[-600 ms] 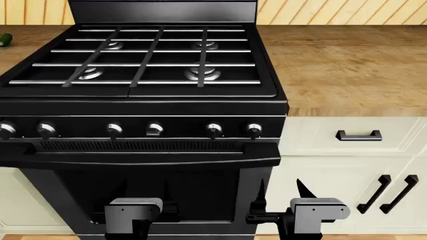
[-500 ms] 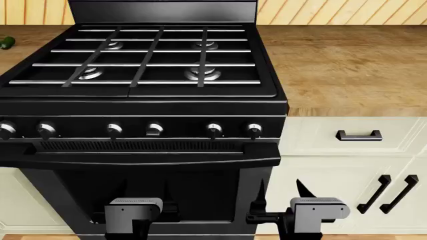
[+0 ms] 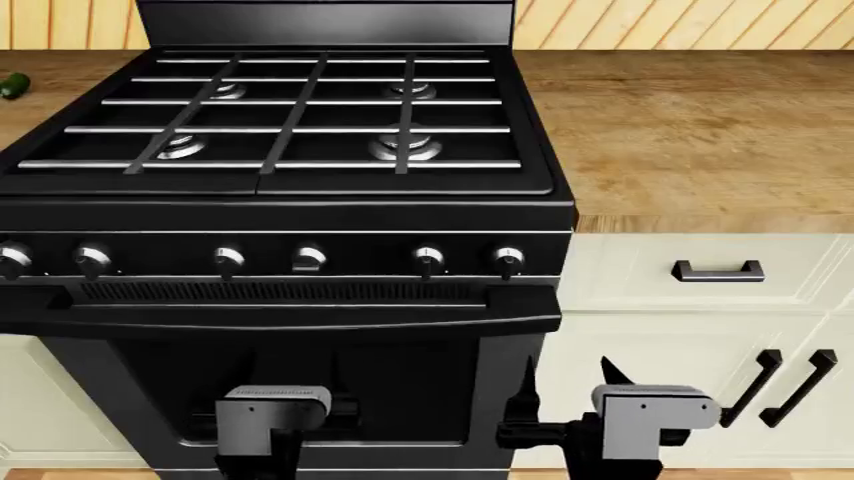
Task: Close the microwave door
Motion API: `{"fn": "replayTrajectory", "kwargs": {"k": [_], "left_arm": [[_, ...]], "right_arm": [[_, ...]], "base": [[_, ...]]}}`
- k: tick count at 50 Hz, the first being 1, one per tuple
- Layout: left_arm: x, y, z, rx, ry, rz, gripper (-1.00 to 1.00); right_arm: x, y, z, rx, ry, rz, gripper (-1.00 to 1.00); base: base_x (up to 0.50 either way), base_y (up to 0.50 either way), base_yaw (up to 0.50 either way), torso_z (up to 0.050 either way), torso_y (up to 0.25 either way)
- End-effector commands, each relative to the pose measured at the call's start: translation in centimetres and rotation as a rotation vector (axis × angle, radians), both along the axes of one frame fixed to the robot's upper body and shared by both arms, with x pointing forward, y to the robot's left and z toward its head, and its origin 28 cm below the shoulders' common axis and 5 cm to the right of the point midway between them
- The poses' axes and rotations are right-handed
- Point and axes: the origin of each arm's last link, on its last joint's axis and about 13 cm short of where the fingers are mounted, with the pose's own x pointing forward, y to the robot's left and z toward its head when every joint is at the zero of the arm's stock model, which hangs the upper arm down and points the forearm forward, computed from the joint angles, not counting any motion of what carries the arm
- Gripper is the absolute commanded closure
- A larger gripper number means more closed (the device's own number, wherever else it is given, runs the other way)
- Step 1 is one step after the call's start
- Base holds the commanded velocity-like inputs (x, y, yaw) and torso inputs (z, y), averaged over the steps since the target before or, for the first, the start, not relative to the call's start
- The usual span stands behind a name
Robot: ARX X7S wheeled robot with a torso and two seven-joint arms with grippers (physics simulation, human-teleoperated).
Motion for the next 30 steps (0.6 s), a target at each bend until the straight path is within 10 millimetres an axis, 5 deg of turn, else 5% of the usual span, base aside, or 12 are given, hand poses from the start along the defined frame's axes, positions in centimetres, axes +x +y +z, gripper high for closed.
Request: {"fn": "replayTrajectory", "kwargs": {"k": [1, 5, 9, 15, 21, 25, 30], "left_arm": [[0.7, 0.3, 1.2, 0.001, -0.035, 0.011, -1.00], [0.8, 0.4, 2.1, -0.010, -0.086, 0.011, -1.00], [0.8, -0.4, 0.7, -0.029, -0.184, 0.036, -1.00], [-0.7, 0.0, 8.8, 0.043, -0.221, 0.036, -1.00], [0.3, 0.3, 14.9, 0.012, -0.281, 0.047, -1.00], [0.3, 1.0, 18.5, -0.010, -0.346, 0.048, -1.00], [-0.6, 2.0, 21.4, -0.070, -0.367, 0.037, -1.00]], "right_arm": [[-0.1, -0.3, 3.8, -0.030, -0.029, -0.011, -1.00], [0.1, -0.6, 6.3, -0.054, -0.066, -0.018, -1.00], [0.2, -0.7, 9.7, -0.083, -0.120, -0.006, -1.00], [0.9, -1.0, 14.0, -0.187, -0.164, 0.007, -1.00], [1.9, -1.8, 19.8, -0.259, -0.225, -0.006, -1.00], [3.0, -4.1, 24.6, -0.304, -0.288, -0.275, -1.00], [0.3, -2.7, 27.3, -0.284, -0.322, -0.235, -1.00]], "base": [[0.00, 0.00, 0.00, 0.000, 0.000], [0.00, 0.00, 0.00, 0.000, 0.000], [0.00, 0.00, 0.00, 0.000, 0.000], [0.00, 0.00, 0.00, 0.000, 0.000], [0.00, 0.00, 0.00, 0.000, 0.000], [0.00, 0.00, 0.00, 0.000, 0.000], [0.00, 0.00, 0.00, 0.000, 0.000]]}}
